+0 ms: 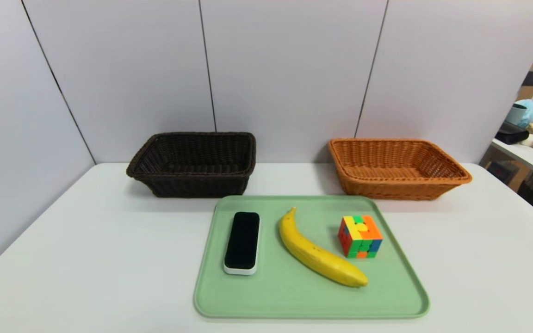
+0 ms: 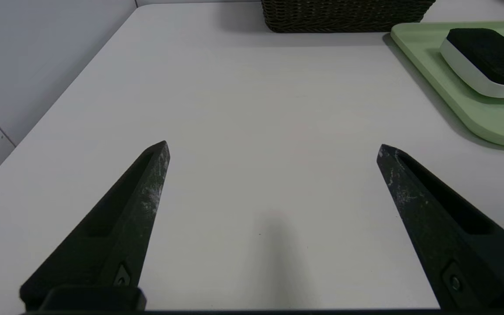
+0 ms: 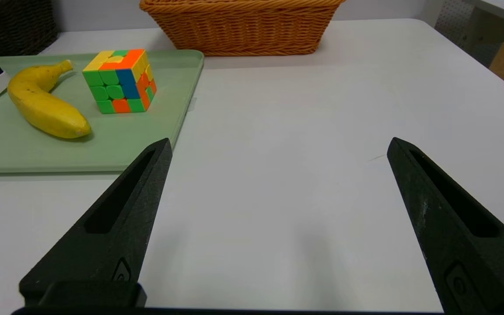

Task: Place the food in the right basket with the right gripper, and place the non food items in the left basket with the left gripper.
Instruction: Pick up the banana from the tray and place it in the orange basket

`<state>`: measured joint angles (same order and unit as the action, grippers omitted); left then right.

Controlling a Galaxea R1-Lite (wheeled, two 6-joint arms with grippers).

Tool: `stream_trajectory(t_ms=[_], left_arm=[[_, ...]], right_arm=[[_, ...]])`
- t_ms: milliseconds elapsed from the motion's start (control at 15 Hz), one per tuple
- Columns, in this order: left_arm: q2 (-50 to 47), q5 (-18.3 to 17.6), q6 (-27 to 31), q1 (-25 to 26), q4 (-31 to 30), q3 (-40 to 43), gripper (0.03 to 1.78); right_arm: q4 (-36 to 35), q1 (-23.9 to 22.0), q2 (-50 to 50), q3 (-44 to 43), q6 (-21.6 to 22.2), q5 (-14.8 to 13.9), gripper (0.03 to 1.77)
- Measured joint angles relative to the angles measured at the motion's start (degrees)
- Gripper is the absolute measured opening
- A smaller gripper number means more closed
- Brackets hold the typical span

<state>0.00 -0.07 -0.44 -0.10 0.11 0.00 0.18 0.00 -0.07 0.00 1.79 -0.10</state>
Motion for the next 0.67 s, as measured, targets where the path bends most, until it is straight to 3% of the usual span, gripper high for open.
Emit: stream_trajectory(t_ms=[667], left_arm=[[0.00,0.07,0.26,0.00,-0.11,0.00,1.69]], right_arm=[[-0.07,0.00,0.00,0.00,-0.12,0.00,1.70]])
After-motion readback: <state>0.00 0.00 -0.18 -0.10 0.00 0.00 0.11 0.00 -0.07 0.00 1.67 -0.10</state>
